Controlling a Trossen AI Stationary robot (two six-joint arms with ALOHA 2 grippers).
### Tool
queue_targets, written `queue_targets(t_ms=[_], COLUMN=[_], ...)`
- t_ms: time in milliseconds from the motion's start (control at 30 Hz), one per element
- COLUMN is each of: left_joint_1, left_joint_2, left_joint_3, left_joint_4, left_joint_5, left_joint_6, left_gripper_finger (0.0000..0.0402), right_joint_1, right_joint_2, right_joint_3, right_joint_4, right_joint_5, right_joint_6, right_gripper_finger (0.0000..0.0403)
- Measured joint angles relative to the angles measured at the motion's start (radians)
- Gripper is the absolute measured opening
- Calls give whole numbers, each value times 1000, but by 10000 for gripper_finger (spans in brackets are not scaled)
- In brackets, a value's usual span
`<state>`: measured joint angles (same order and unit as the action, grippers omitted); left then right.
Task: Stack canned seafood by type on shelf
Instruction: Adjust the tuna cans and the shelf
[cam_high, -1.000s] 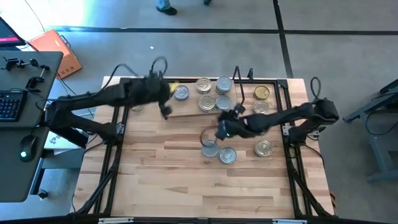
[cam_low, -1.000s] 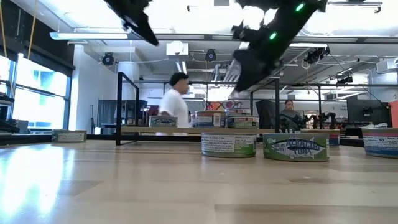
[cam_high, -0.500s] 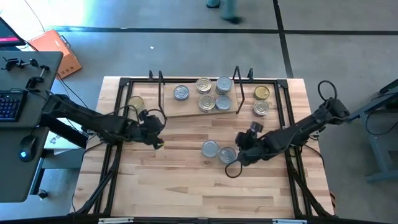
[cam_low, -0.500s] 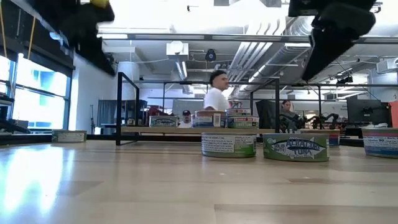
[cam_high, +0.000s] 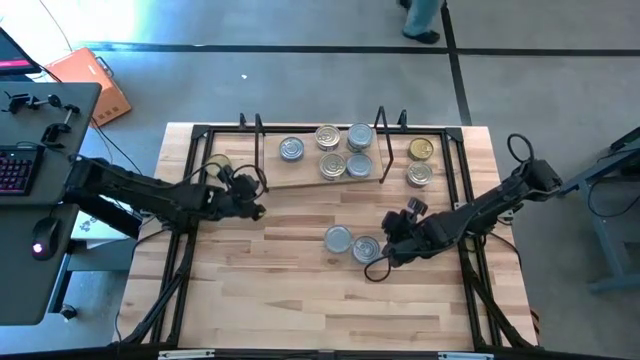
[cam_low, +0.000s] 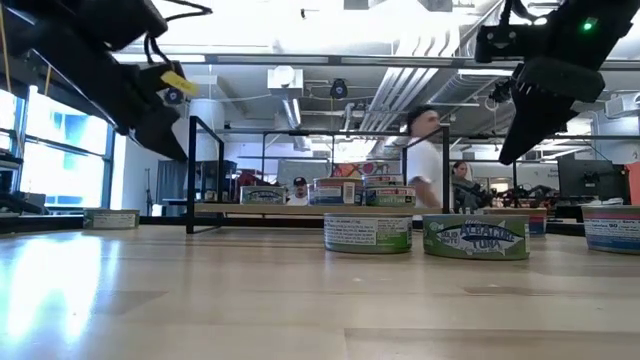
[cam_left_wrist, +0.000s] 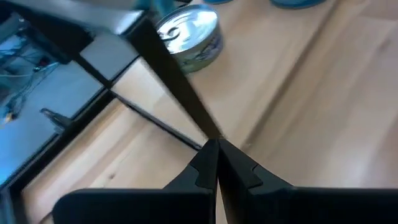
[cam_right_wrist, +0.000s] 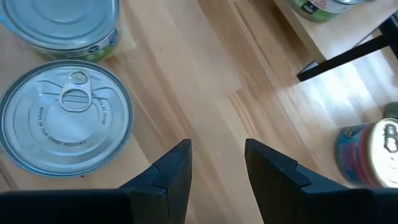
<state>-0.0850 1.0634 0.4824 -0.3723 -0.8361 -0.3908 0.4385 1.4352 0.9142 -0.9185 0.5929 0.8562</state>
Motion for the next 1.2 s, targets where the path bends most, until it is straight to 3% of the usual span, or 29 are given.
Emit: queue_targets(t_ms=[533,900,1100,1200], left_joint_1=[167,236,219,195], left_joint_2=[0,-1,-67,-130], left_joint_3=[-16,-16,20,25], left_joint_4=[140,146,-90,-194], left_joint_5=[-7,2,84,219], left_joint_6=[185,243,164,120], left_gripper_finger=[0,0,0,0], right_joint_1=[0,0,0,0], right_joint_2=[0,0,0,0], right_joint_3=[-14,-14,-14,-14], right_joint_4=[89,98,101,103], right_joint_5=[7,7,7,7], right_joint_6=[-26,-26,-26,-26], right_gripper_finger=[141,141,141,141])
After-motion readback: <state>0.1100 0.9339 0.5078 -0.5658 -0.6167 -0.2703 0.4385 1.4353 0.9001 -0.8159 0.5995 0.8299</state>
